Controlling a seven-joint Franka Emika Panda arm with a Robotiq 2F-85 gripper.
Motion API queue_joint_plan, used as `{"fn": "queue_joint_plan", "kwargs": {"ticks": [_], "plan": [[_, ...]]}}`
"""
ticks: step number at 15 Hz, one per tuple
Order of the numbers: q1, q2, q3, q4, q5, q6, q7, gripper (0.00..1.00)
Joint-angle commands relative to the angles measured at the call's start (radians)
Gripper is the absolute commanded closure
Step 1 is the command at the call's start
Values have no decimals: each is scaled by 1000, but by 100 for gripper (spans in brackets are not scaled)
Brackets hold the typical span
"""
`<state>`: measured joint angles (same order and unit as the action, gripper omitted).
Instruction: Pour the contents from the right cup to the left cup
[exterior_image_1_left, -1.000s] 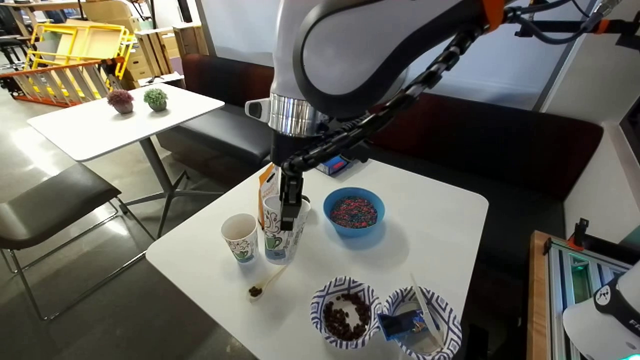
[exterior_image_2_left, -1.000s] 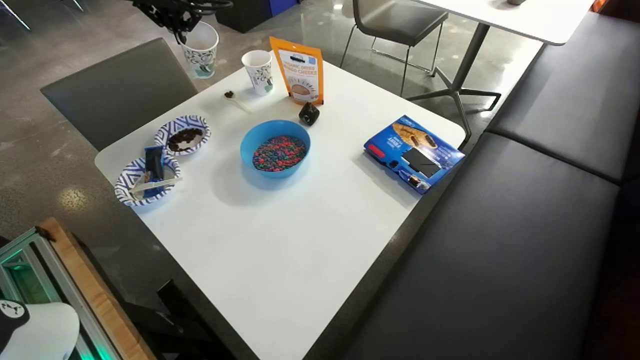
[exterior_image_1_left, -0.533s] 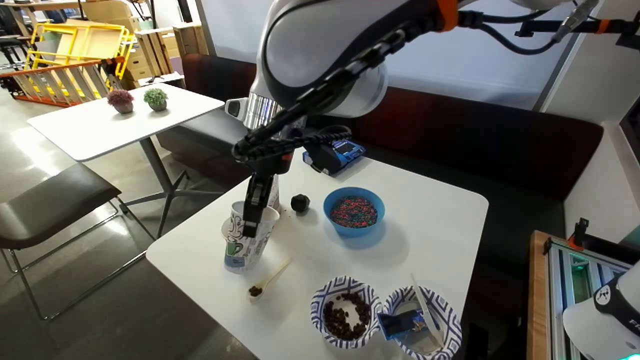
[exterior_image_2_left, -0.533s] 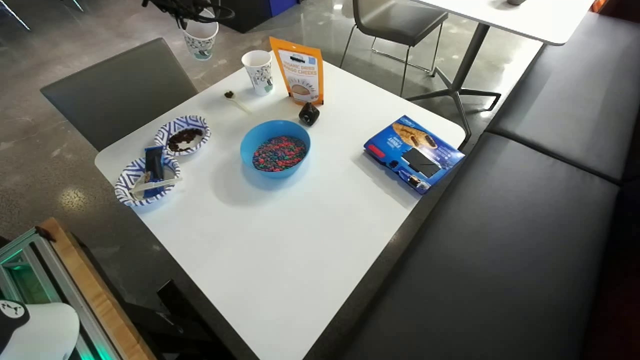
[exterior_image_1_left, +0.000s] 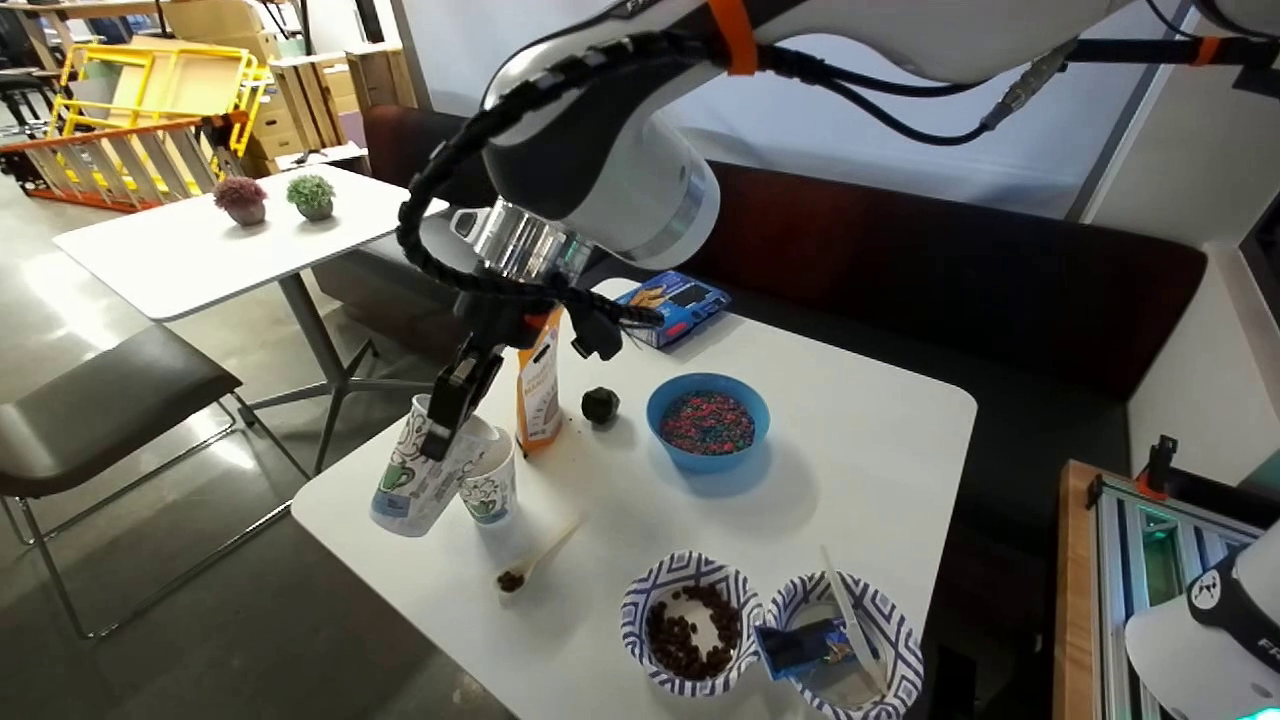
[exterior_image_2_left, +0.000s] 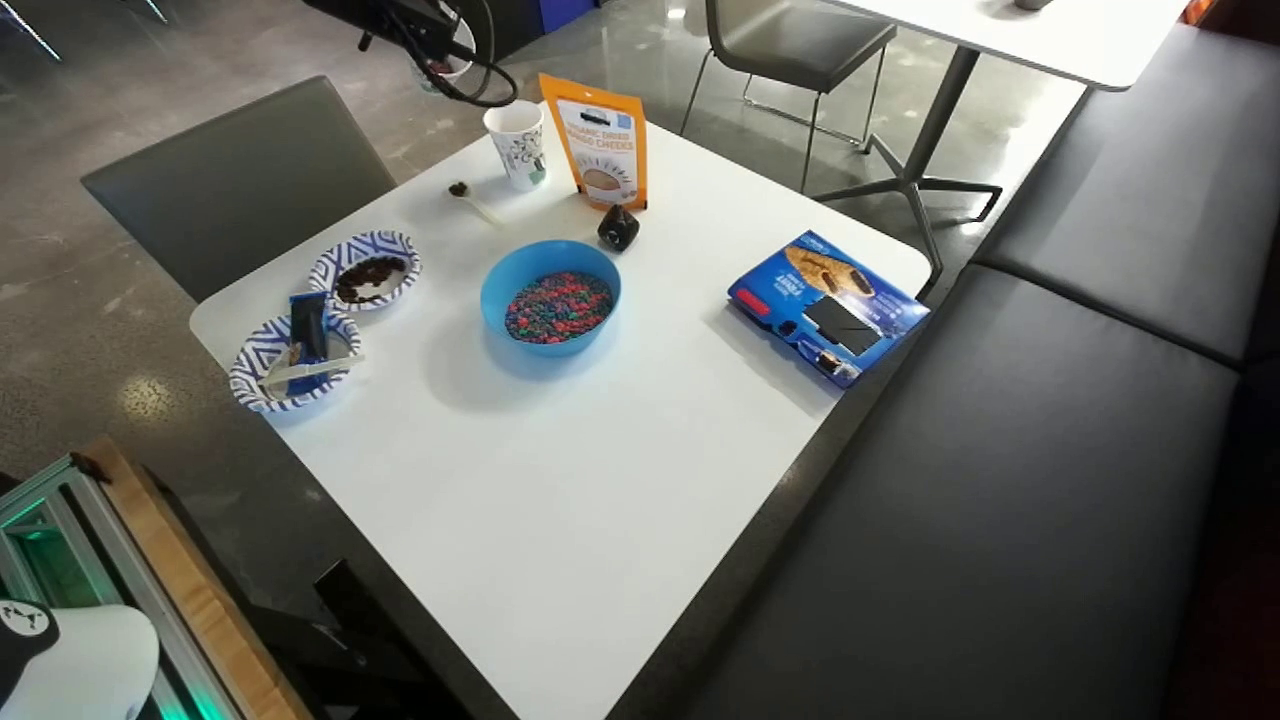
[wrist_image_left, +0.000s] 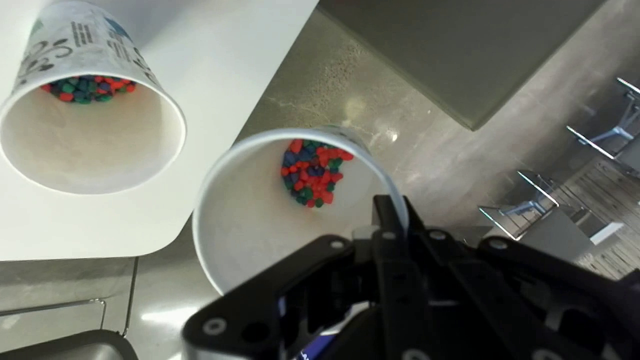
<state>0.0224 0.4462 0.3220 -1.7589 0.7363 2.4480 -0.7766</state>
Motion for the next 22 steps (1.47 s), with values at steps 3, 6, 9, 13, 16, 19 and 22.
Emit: {"fn": "queue_joint_plan", "kwargs": {"ticks": [3, 6, 9, 13, 16, 19, 22], "plan": [[-47, 87, 28, 76, 234, 7, -148, 99], [-53, 109, 12, 92, 346, -12, -198, 99], [-55, 122, -9, 98, 453, -26, -241, 99], [-55, 133, -44, 100, 575, -61, -281, 99], [-48, 137, -72, 99, 645, -111, -302, 99], [-38, 141, -97, 95, 690, -163, -317, 99], [-15, 124, -132, 85, 678, -171, -293, 97]]}}
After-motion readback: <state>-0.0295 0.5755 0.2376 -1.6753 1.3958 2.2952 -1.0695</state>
